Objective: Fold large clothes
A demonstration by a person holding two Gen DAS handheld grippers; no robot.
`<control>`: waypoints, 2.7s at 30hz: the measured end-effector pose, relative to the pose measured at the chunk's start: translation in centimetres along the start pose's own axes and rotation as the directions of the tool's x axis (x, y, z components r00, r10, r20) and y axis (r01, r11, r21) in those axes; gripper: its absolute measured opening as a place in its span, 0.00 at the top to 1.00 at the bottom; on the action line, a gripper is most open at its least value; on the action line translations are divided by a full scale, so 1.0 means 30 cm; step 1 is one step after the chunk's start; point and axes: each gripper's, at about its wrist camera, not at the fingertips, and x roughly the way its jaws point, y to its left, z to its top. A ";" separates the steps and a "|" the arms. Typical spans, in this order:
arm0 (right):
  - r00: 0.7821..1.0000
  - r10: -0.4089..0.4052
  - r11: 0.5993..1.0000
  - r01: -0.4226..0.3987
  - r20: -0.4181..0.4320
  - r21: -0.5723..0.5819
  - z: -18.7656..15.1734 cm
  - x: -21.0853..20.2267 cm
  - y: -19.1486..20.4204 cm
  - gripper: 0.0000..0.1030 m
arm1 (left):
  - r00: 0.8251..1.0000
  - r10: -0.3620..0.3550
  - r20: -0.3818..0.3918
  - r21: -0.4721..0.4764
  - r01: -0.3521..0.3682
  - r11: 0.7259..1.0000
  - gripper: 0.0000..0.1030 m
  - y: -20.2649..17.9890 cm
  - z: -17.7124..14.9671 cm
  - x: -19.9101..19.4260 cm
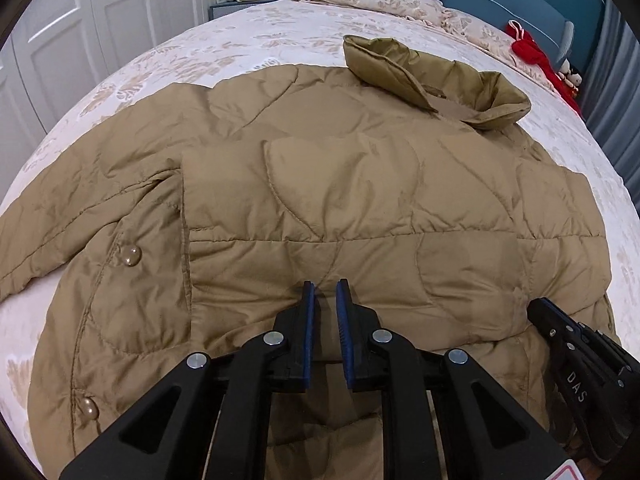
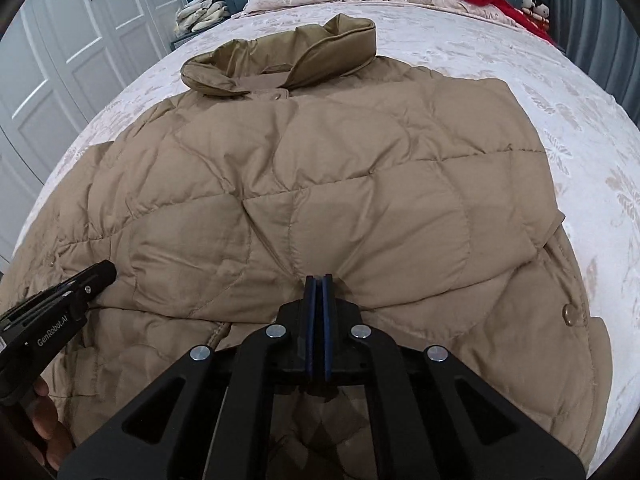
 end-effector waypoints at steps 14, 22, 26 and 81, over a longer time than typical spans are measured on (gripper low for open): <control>0.998 0.000 0.998 0.004 0.066 -0.056 0.004 -0.212 0.130 0.84 | 0.996 -0.002 0.093 -0.208 0.022 0.978 0.40 0.381 -0.027 -0.289; 0.993 0.087 0.991 -0.078 0.080 -0.112 -0.012 -0.269 0.355 0.81 | 0.988 0.155 0.021 -0.673 -0.101 0.733 0.36 1.122 -0.175 -0.350; 0.994 0.081 0.988 -0.070 0.071 -0.140 -0.032 -0.279 0.404 0.75 | 0.986 0.163 0.045 -0.816 -0.058 0.575 0.37 1.347 -0.247 -0.354; 0.998 0.044 0.971 -0.055 0.051 0.231 0.085 -0.163 -0.173 1.00 | 0.999 -0.039 0.003 -0.147 0.039 0.988 0.55 0.423 0.139 -0.026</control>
